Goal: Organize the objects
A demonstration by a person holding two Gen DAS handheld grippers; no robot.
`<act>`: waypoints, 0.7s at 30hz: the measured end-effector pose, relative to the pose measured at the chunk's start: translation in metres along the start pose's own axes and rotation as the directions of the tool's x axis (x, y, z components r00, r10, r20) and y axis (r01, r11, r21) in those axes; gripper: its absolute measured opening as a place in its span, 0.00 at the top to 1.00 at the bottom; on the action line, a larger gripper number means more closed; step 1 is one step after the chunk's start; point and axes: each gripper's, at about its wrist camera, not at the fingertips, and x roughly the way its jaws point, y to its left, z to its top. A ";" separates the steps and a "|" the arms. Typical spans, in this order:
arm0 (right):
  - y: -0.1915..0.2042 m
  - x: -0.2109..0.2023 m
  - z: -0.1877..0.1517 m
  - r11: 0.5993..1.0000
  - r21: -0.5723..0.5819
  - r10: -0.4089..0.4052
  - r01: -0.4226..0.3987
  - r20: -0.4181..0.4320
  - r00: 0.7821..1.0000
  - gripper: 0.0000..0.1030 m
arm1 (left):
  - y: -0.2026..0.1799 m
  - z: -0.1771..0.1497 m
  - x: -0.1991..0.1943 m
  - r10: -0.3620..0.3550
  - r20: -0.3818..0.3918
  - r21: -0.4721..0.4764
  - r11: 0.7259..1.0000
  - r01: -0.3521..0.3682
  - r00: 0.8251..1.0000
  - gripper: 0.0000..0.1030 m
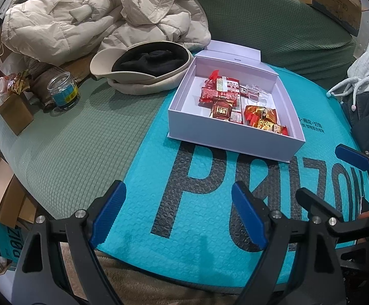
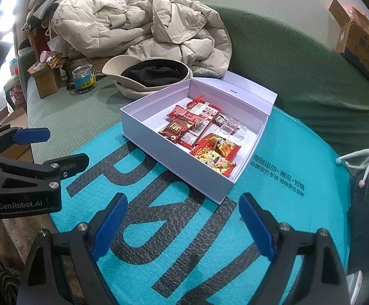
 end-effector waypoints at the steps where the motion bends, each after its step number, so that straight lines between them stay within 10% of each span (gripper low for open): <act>1: 0.000 0.000 0.000 1.000 -0.001 0.000 0.000 -0.002 1.000 0.13 | 0.000 0.000 0.000 0.000 0.000 0.000 1.000 0.000 1.000 0.18; 21: 0.003 0.002 0.000 1.000 -0.012 -0.005 0.005 -0.009 1.000 0.13 | 0.002 -0.003 0.003 -0.001 -0.010 -0.007 1.000 0.001 1.000 0.18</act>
